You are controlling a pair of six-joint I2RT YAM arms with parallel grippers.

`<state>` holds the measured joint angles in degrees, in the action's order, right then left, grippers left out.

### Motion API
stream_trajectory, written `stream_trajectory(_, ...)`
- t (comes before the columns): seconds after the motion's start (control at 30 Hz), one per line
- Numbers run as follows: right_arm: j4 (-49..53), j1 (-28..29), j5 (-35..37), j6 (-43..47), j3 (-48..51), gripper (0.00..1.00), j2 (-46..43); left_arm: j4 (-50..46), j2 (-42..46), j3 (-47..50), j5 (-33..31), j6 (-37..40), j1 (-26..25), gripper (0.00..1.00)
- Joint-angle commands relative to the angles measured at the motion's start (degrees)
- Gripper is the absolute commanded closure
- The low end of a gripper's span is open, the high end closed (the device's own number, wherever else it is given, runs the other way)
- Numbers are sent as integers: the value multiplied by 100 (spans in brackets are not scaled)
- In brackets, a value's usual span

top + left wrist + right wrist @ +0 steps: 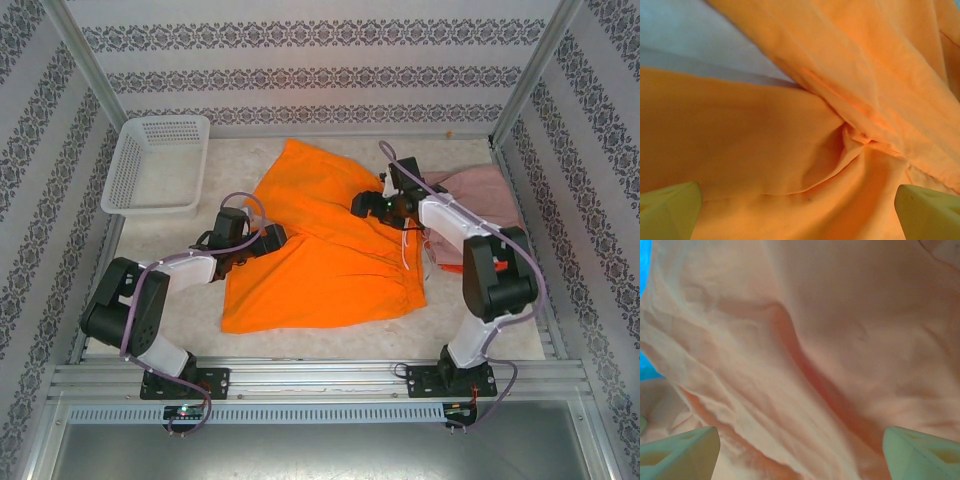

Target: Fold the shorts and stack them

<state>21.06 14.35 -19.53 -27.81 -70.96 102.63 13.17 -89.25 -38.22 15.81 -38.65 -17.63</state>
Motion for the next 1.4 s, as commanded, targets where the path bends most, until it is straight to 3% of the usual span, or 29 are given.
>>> stream_trajectory(0.0, 163, -17, -241, 64, -489, 16, 509, 676, -135, 224, -142, -270, -9, 1)
stream_trajectory(0.43, 551, 479, -455, -20, -1827, 17, 1863, 1297, 179, 1330, -387, -743, 317, 1)
stream_trajectory(0.87, 1587, 1011, -619, 31, -4194, 17, 3296, 467, 1630, 1948, -1036, -481, 600, 0)
stream_trajectory(1.37, 2828, 1184, -1036, -87, -6871, 17, 4853, 703, 1505, 1888, -834, -564, 689, 0)
